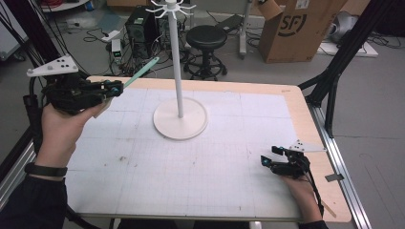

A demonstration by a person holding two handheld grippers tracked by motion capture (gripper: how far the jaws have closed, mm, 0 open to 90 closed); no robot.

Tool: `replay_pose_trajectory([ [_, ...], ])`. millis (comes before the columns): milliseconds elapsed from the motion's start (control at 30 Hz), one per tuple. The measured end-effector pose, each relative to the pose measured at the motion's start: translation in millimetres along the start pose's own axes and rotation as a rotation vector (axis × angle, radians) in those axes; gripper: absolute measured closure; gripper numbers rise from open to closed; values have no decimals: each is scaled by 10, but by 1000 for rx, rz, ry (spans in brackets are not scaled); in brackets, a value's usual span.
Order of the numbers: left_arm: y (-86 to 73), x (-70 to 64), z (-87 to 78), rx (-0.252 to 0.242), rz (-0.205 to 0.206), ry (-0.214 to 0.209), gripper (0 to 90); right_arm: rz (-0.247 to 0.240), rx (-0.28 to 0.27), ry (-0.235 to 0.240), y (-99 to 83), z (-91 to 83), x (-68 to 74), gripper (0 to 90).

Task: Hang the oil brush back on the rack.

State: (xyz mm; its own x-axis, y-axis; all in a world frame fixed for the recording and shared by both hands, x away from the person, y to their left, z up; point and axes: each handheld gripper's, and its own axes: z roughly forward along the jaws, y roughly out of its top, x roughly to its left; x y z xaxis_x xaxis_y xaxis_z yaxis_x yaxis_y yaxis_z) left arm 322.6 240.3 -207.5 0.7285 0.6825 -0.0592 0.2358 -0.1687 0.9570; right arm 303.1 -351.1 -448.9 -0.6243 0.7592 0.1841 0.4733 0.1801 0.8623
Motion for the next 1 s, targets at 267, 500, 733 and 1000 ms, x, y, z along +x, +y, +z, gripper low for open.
replay_pose_trajectory([
  [267, 150, 28, -29, 3, 7, -3, 822, 0, 0, 0, 0, 0, 1, 273],
  [500, 337, 34, -75, 1, 18, 9, 822, 0, 1, 0, 0, -1, 0, 273],
  [733, 512, 18, -123, -10, 39, 24, 822, 0, 0, 2, 0, 0, -1, 274],
  [1000, 640, 21, -141, -28, 41, 21, 822, 2, 1, 4, 1, 0, -1, 275],
])
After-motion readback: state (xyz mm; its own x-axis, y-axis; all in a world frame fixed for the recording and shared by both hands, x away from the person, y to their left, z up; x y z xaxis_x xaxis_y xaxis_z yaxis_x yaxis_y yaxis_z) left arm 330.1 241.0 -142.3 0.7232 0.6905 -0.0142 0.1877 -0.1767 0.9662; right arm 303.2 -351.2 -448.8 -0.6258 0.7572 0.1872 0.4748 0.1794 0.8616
